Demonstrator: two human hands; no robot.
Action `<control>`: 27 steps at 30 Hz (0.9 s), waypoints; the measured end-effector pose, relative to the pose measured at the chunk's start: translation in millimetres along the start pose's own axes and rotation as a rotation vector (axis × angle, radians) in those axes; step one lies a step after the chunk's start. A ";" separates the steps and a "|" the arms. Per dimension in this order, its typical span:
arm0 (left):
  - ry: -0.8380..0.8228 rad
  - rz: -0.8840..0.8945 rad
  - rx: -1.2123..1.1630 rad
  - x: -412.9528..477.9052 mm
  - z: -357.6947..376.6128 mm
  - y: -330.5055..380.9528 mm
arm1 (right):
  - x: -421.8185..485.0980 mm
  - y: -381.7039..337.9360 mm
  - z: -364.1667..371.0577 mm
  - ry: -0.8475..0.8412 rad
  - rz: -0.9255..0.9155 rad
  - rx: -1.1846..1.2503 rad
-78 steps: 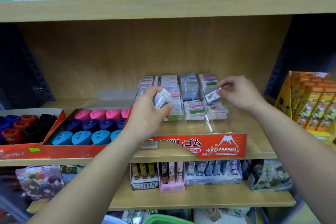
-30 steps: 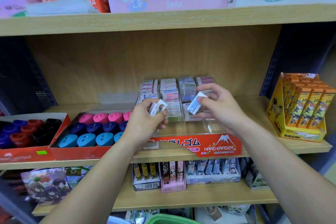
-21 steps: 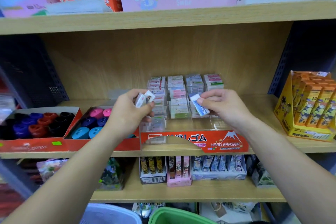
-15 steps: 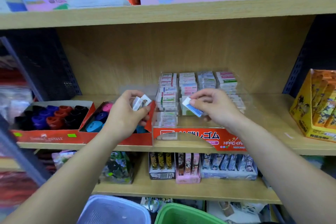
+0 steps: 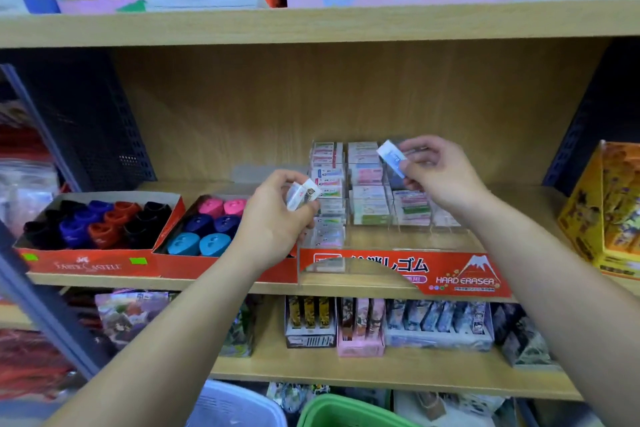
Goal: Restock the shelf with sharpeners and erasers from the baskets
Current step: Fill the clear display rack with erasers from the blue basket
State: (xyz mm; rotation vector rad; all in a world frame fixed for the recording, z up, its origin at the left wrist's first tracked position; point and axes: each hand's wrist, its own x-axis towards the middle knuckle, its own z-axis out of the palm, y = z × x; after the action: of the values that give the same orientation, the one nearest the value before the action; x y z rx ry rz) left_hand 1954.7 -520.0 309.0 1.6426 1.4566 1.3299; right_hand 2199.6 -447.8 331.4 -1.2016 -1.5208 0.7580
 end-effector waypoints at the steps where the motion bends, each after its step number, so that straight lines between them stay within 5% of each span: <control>1: -0.008 0.009 0.004 3.8 4.7 3.3 | 4.4 0.8 -7.4 0.023 0.014 0.003; 9: -0.069 0.044 0.106 17.7 27.7 -0.8 | 27.2 29.8 -43.0 -0.097 -0.011 -0.442; 27: -0.041 0.032 0.122 14.3 26.9 -2.3 | 57.4 51.7 -23.3 -0.212 -0.110 -0.801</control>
State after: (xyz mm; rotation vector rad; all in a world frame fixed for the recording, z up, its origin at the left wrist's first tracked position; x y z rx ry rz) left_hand 1977.3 -500.7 302.0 1.7675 1.5189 1.2384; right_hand 2238.3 -380.2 310.3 -1.6204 -2.1484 0.1836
